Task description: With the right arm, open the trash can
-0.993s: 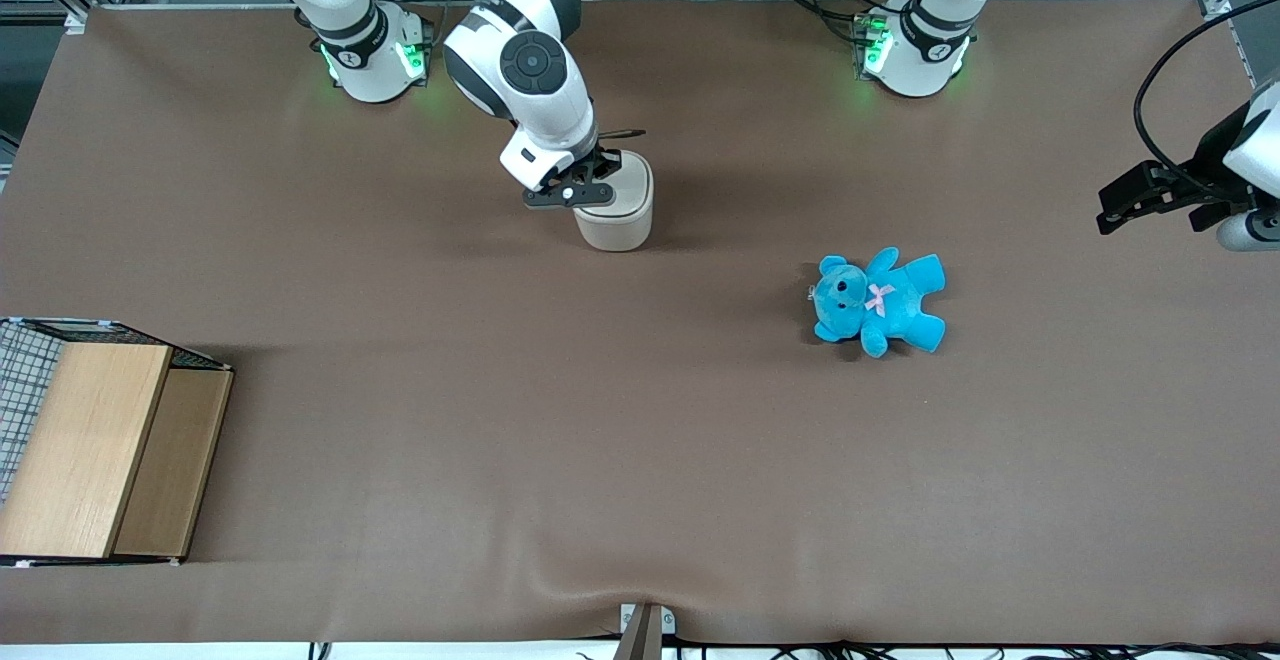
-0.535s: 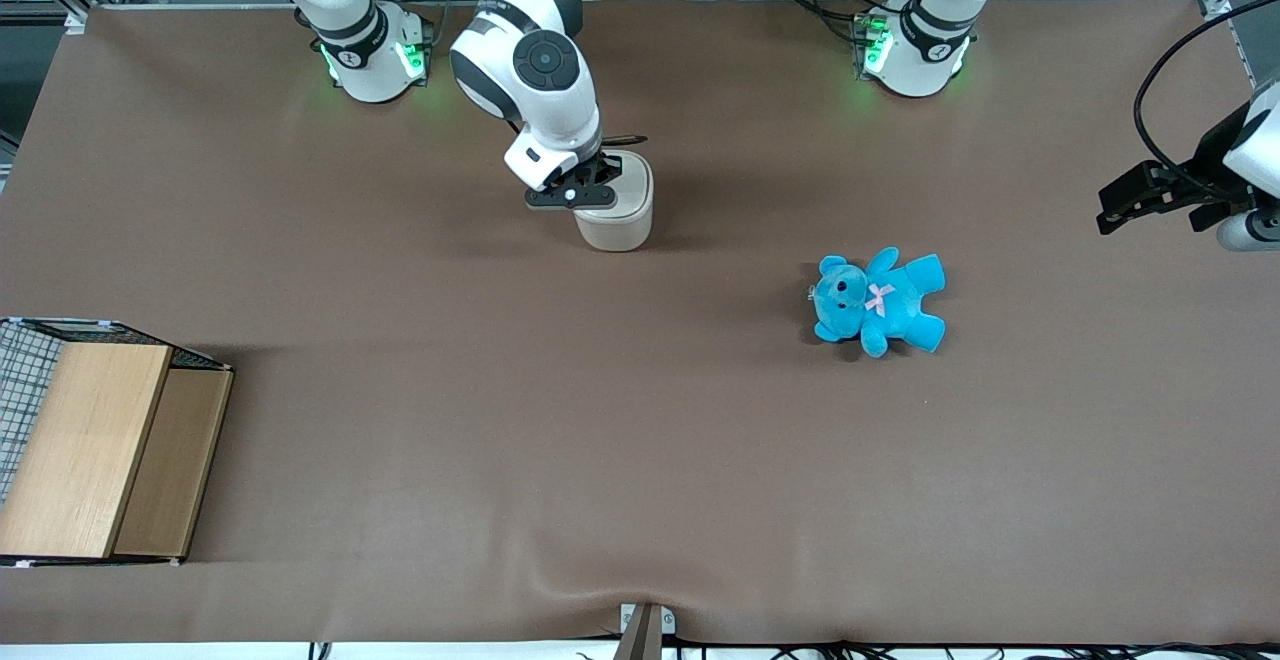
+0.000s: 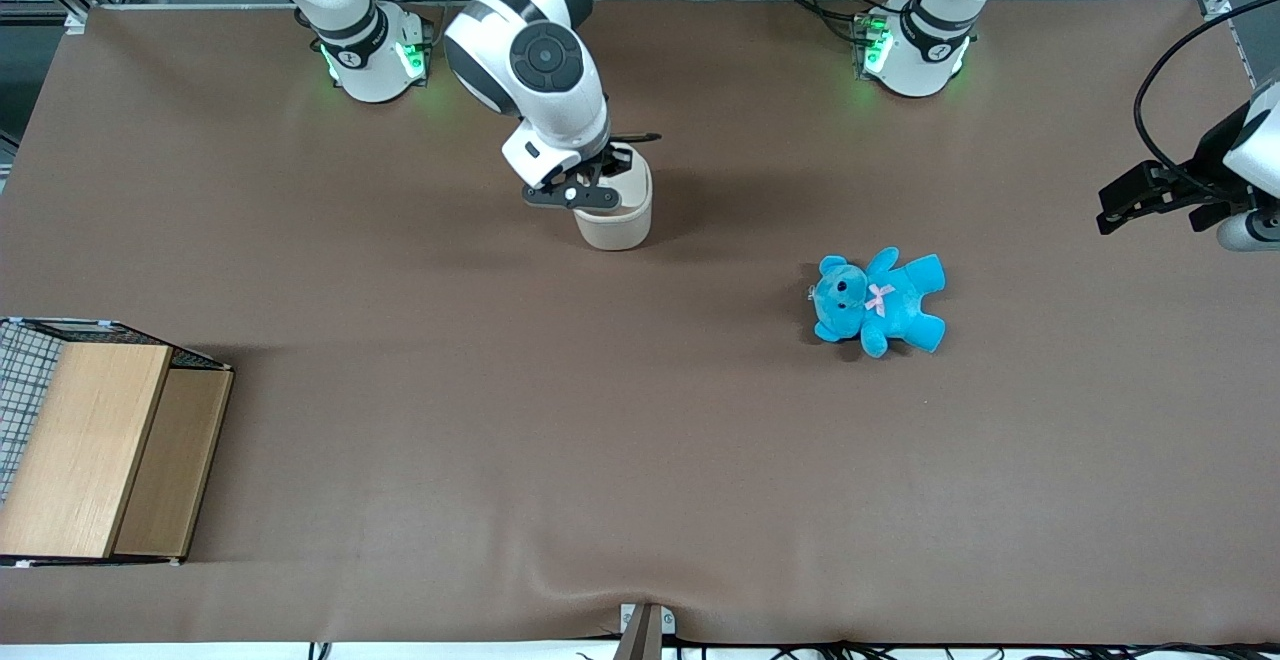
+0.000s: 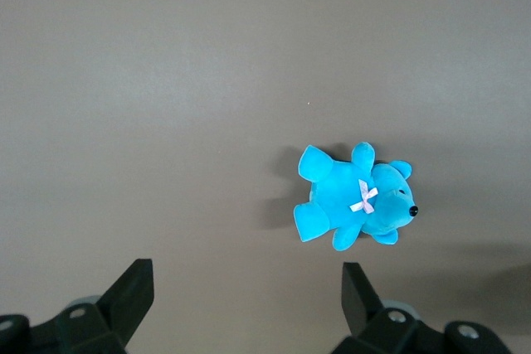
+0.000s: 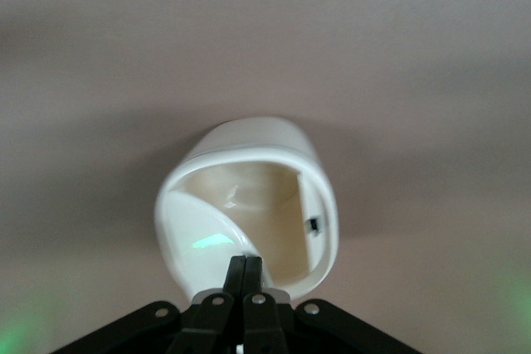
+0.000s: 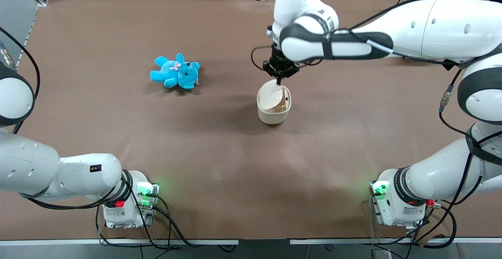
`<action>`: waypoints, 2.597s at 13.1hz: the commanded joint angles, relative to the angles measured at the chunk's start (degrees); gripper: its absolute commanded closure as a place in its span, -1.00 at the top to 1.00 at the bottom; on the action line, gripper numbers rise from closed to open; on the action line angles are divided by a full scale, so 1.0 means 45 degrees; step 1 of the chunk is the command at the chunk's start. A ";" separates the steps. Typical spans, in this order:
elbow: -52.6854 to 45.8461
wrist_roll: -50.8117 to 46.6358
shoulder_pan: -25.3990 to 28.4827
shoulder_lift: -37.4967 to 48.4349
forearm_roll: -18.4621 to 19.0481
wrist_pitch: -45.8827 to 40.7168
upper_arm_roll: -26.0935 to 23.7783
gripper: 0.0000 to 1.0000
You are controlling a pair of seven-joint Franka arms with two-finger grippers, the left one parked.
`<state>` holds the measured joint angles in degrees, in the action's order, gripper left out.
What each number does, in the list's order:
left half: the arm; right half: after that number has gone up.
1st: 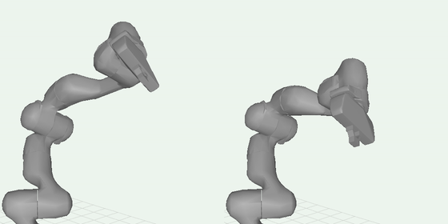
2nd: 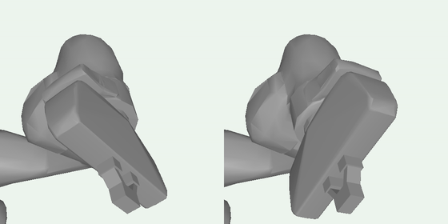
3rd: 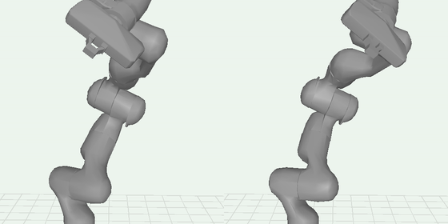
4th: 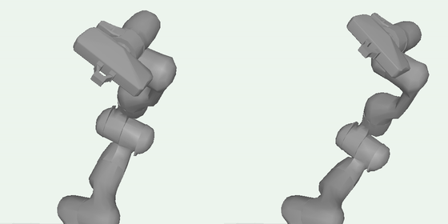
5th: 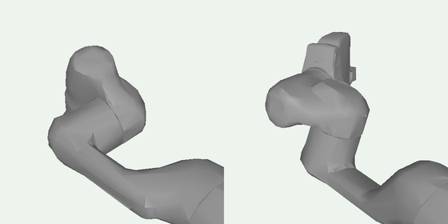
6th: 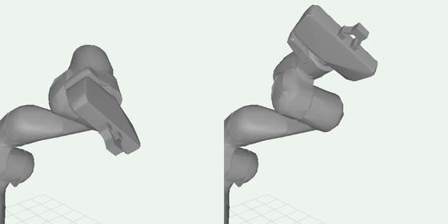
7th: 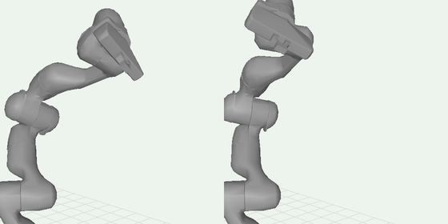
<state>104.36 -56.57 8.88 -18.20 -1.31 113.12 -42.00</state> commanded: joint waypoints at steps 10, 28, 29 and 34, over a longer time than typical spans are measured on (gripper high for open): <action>-0.4614 -0.0691 -0.1485 -0.0155 -0.0764 -0.5267 0.0658 1.00; -0.6122 0.9928 -0.2442 0.2735 -0.0120 -0.8379 0.7260 1.00; -0.6102 1.0746 -0.2403 0.2794 -0.0139 -0.8379 0.7786 1.00; -0.5577 1.2549 -0.2344 0.3224 -0.0139 -0.8379 0.9274 1.00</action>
<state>76.37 -2.06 -2.26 -5.86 -2.13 75.14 -1.45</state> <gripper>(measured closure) 0.000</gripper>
